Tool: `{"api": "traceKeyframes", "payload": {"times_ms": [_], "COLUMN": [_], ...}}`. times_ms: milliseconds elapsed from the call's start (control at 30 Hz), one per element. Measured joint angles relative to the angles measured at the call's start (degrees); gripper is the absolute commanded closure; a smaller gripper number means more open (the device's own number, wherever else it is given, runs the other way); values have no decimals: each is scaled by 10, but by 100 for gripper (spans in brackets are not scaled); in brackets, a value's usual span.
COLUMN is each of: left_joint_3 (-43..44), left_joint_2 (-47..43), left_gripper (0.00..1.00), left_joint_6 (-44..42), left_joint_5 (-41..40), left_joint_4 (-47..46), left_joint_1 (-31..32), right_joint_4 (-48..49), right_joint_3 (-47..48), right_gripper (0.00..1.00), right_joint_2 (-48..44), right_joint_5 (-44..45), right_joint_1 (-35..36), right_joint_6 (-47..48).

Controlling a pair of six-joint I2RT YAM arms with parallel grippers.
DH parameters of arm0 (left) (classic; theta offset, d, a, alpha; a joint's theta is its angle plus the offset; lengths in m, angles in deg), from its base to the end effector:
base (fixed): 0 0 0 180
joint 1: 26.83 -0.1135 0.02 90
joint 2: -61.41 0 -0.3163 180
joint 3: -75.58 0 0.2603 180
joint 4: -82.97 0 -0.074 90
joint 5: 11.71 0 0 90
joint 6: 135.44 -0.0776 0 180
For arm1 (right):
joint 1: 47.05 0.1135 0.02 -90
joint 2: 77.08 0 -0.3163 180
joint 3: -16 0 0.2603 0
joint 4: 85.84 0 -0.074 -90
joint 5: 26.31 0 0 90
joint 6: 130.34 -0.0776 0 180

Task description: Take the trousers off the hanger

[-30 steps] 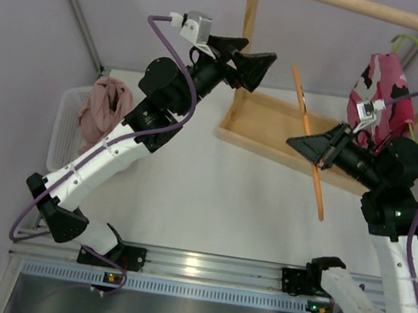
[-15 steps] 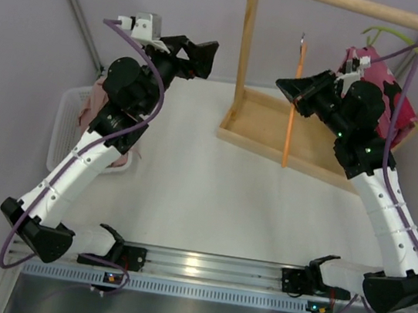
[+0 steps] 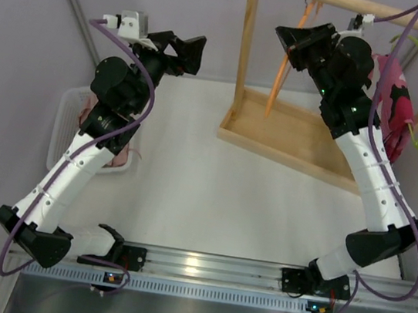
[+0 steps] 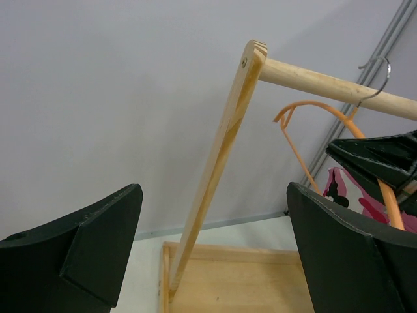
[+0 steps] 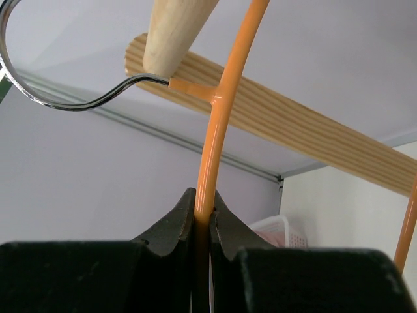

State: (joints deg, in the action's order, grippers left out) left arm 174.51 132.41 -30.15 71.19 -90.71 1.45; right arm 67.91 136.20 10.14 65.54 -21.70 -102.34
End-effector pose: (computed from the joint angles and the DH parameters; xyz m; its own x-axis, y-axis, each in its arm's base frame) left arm 0.2576 -0.1277 0.5901 0.2156 -0.4131 -0.8848 0.4414 0.8495 -0.2891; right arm 0.3386 0.1577 0.5889 -0.3025 0.8332 -0.4629 -0.2808 0.3862 0.8786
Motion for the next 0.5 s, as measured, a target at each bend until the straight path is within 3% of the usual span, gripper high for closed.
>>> {"api": "traceKeyframes", "payload": {"times_ms": [200,500], "left_joint_3": [-1,-22], "left_joint_2": [0,0], "left_gripper": [2,1], "left_joint_6": [-1,-15], "left_joint_5": [0,-7], "left_joint_4": [0,11], "left_joint_1": [-3,-11], "right_joint_4": [0,16], "right_joint_3": [66,61], "right_gripper": [100,99], "right_joint_2": [74,108], "right_joint_5": [23,42], "right_joint_1": [1,2], "right_joint_6": [5,10]}}
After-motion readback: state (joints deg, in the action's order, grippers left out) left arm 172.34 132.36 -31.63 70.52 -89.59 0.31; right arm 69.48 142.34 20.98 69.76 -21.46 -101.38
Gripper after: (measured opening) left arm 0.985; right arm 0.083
